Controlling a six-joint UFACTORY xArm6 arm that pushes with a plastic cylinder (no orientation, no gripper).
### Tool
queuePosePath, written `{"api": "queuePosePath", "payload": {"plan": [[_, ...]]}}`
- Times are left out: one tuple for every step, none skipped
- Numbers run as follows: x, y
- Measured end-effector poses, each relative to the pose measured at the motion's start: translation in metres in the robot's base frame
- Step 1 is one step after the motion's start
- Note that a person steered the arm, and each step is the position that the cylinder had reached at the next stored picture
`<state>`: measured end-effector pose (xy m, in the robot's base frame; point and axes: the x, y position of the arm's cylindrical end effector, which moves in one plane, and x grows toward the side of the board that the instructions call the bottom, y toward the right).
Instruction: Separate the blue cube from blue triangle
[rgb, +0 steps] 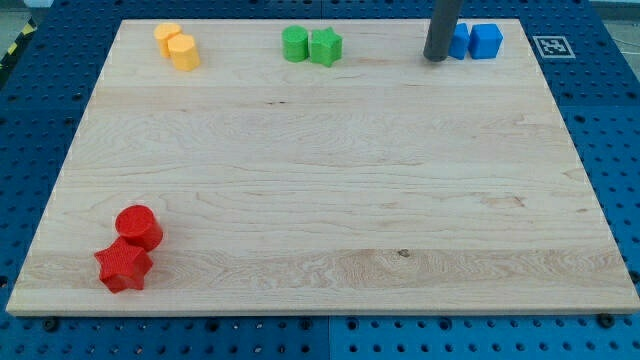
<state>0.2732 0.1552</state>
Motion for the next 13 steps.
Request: {"api": "queuePosePath", "payload": {"plan": [[-0.004, -0.015], [-0.028, -0.029], [-0.049, -0.035], [-0.066, -0.035], [-0.082, -0.022], [-0.08, -0.005], [-0.08, 0.023], [-0.08, 0.045], [-0.068, 0.066], [-0.06, 0.079], [-0.041, 0.091], [-0.02, 0.092], [-0.004, 0.092]]}}
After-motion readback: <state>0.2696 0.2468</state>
